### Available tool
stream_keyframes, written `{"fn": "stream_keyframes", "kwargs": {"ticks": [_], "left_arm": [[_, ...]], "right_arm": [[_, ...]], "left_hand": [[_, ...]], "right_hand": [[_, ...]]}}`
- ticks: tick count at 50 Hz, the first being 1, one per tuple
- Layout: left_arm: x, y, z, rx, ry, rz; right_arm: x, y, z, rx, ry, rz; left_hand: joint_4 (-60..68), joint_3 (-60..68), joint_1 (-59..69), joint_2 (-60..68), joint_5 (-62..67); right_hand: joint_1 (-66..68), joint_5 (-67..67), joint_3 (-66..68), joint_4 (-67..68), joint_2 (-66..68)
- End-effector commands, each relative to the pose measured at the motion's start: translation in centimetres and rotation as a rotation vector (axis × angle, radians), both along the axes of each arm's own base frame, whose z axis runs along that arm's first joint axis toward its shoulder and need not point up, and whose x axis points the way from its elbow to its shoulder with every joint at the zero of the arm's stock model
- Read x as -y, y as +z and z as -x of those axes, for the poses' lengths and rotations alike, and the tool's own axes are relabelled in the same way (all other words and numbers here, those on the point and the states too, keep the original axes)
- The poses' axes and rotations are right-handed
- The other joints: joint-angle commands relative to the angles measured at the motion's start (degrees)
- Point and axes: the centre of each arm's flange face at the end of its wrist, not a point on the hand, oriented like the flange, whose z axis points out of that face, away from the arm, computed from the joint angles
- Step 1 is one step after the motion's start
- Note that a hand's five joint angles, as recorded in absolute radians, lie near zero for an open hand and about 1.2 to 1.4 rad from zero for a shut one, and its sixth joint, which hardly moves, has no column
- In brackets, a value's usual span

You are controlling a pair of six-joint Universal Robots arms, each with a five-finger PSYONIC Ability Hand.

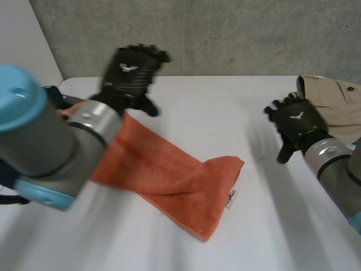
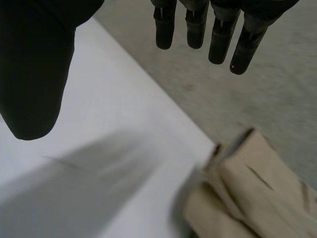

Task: Fold the laundry.

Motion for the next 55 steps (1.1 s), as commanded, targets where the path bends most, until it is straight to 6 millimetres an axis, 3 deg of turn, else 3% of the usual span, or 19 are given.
{"fn": "stream_keyframes", "kwargs": {"ticks": [1,6,10,13,20,27,33,37,38,45,52,55], "left_arm": [[4.1,-0.7,-8.2,0.170,0.260,0.035],[7.3,-2.0,-12.8,0.320,0.409,0.055],[10.1,-4.9,-16.2,0.462,0.465,0.023],[11.8,-7.3,-18.2,0.554,0.451,0.002],[14.0,-10.8,-19.0,0.626,0.367,-0.010],[14.5,-12.4,-18.2,0.623,0.314,-0.030],[14.1,-12.2,-16.9,0.614,0.281,-0.011],[13.8,-11.5,-16.4,0.593,0.276,-0.005],[13.7,-11.1,-16.3,0.583,0.279,-0.002],[12.6,-7.9,-15.6,0.501,0.288,0.027],[10.7,-3.6,-15.4,0.416,0.304,0.069],[9.1,-1.2,-15.5,0.390,0.323,0.083]], "right_arm": [[-6.8,2.0,-4.0,-0.036,0.261,-0.109],[-10.8,1.2,-5.9,-0.080,0.399,-0.171],[-14.1,-0.7,-7.6,-0.132,0.513,-0.195],[-14.8,-2.2,-8.3,-0.150,0.544,-0.197],[-16.4,-5.5,-9.4,-0.217,0.533,-0.233],[-16.3,-7.7,-10.2,-0.240,0.489,-0.219],[-15.6,-8.1,-10.6,-0.219,0.476,-0.179],[-15.3,-8.2,-10.9,-0.208,0.475,-0.161],[-15.1,-8.1,-11.0,-0.205,0.474,-0.152],[-14.3,-7.8,-11.3,-0.186,0.460,-0.127],[-10.1,-6.3,-9.4,-0.164,0.332,-0.107],[-8.9,-2.8,-8.1,-0.150,0.282,-0.048]], "left_hand": [[1.05,0.62,0.32,0.69,1.49],[3.07,2.64,2.33,2.71,3.50],[3.24,2.81,2.50,2.88,3.67],[3.24,2.81,2.50,2.88,3.67],[9.95,9.52,9.21,9.59,10.38],[35.32,34.89,34.59,34.96,35.76],[61.39,60.96,60.65,61.03,61.82],[61.41,60.98,60.68,61.06,61.85],[61.41,60.98,60.68,61.06,61.85],[61.41,60.98,60.68,61.06,61.85],[61.41,60.98,60.68,61.06,61.85],[61.41,60.98,60.68,61.06,61.85]], "right_hand": [[-1.30,-3.80,-1.88,-3.21,-2.52],[-1.30,-3.80,-1.88,-3.21,-2.52],[-1.30,-3.80,-1.88,-3.21,-2.52],[-1.30,-3.80,-1.88,-3.21,-2.52],[1.98,-0.52,1.40,0.07,0.76],[5.16,2.66,4.58,3.25,3.94],[15.74,13.24,15.16,13.83,14.53],[27.01,24.51,26.43,25.10,25.79],[36.04,33.53,35.45,34.12,34.82],[66.69,64.19,66.11,64.78,65.48],[68.70,66.20,68.12,66.79,67.48],[68.70,66.20,68.12,66.79,67.48]]}}
